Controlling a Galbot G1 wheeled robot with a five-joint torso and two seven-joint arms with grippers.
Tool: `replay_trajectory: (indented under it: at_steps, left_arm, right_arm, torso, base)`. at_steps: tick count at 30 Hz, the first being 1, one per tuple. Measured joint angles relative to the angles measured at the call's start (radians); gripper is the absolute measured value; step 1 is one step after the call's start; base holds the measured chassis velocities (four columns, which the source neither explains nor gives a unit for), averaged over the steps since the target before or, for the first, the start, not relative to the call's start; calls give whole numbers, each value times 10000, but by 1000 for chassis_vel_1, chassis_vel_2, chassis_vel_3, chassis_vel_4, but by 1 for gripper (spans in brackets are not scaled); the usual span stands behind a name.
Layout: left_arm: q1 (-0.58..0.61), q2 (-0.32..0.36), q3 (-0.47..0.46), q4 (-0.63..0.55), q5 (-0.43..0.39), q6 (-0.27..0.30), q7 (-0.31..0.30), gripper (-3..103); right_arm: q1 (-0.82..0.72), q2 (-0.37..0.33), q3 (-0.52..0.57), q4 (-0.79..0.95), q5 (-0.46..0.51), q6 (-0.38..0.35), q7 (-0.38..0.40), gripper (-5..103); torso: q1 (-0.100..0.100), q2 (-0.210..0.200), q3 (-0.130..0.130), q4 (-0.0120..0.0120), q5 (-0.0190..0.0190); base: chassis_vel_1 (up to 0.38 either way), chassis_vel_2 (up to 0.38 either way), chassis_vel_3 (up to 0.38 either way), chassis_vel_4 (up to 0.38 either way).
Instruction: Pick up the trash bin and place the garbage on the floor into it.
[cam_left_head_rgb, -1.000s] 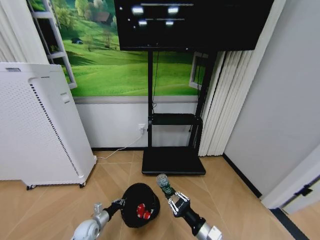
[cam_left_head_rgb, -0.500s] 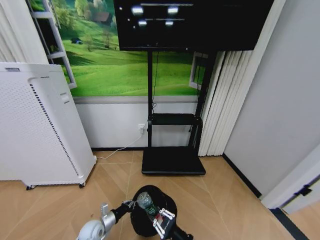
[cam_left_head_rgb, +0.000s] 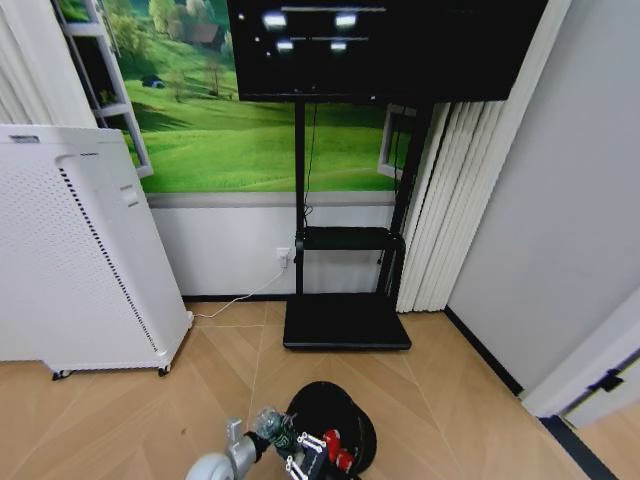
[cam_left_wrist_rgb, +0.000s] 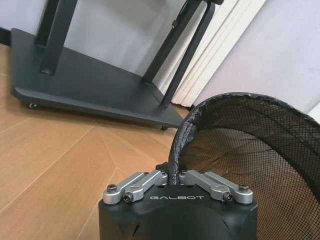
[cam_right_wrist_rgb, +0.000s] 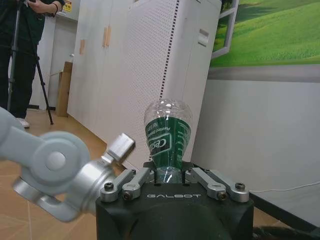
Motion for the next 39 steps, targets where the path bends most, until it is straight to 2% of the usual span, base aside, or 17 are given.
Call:
replay_trajectory:
  at_steps: [6,11,13,14,15,16,18,21,26,27,29,30,31,32,37,38,39]
  left_arm:
    - [634,142,-646,-330,-60,-33,-5,3]
    - [648,337,-760,-274,-211,-98,43,3]
    - [657,374,-857,-228,-301,-125,48,3]
    - [652,378,-938,-197,-423,-137,29,3]
    - [635,353,-966,-174,-540,-138,-15,3]
    - [635,353,-966,-174,-540,-138,-15,3]
    - [548,263,-968,-102,-634,-138,-80,3]
    - [512,222,-952,-77,-644,-138,-116,3]
    - [485,151,-927,-46,-674,-138,-173,3]
    - [485,151,-927,-46,-674,-138,-173,3]
    - [511,104,-955,-48,-735,-138,-270,3]
    - [511,104,-955,-48,-735,-138,-270,3]
    - [534,90,-981,-80,-802,-138,-350,3]
    - [596,59,-1102,-198,-942,-138,-522,3]
    - [767,-130,-1930,-633,-1294,-60,-1031,3]
    - [825,-152,-2169,-785,-1435,12,-1313,3]
    - [970,-163,-2672,-1082,-1607,111,-2014,3]
  right_arm:
    - [338,117,350,-746,-120,588,-9,22]
    - [38,4,888,-523,-36,658,-338,19]
    - [-44,-92,988,-358,46,658,-379,24]
    - [-92,-155,1020,-221,88,660,-399,35]
    - [-114,-182,1029,-112,99,656,-409,40]
    - [-114,-182,1029,-112,99,656,-409,40]
    - [-139,-201,1046,4,117,652,-456,51]
    - [-152,-211,1055,21,136,656,-460,56]
    - [-204,-246,1195,112,242,703,-459,78]
    - [-204,-246,1195,112,242,703,-459,78]
    - [-216,-236,1280,78,292,769,-403,89]
    - [-216,-236,1280,78,292,769,-403,89]
    - [-226,-232,1323,78,331,779,-368,89]
    - [-252,-218,1450,108,435,794,-280,97]
    - [-328,41,2325,317,964,740,-83,100]
    - [-319,101,2593,321,1127,703,-13,100]
    - [-228,206,3209,212,1455,662,105,100]
  torso:
    - [0,0,0,3,2]
    - [0,0,0,-2,-1]
    - [0,0,0,0,0]
    - [0,0,0,1,1]
    - [0,0,-1,1,1]
    - [0,0,-1,1,1]
    - [0,0,0,0,0]
    - [0,0,0,0,1]
    - [0,0,0,1,1]
    - [0,0,0,1,1]
    - [0,-1,0,0,1]
    - [0,-1,0,0,1]
    - [0,-1,0,0,1]
    - [0,-2,0,1,0]
    - [0,-3,0,-1,-1]
    - [0,-2,0,-1,0]
    - [0,-2,0,0,3]
  base:
    - [0,0,0,0]
    - [0,0,0,0]
    - [0,0,0,0]
    - [0,0,0,0]
    - [0,0,0,0]
    - [0,0,0,0]
    - [0,0,0,0]
    - [0,0,0,0]
    - [0,0,0,0]
    - [0,0,0,0]
    - [0,0,0,0]
    - [0,0,0,0]
    - [0,0,0,0]
    - [0,0,0,0]
    - [0,0,0,0]
    - [0,0,0,0]
    - [0,0,0,0]
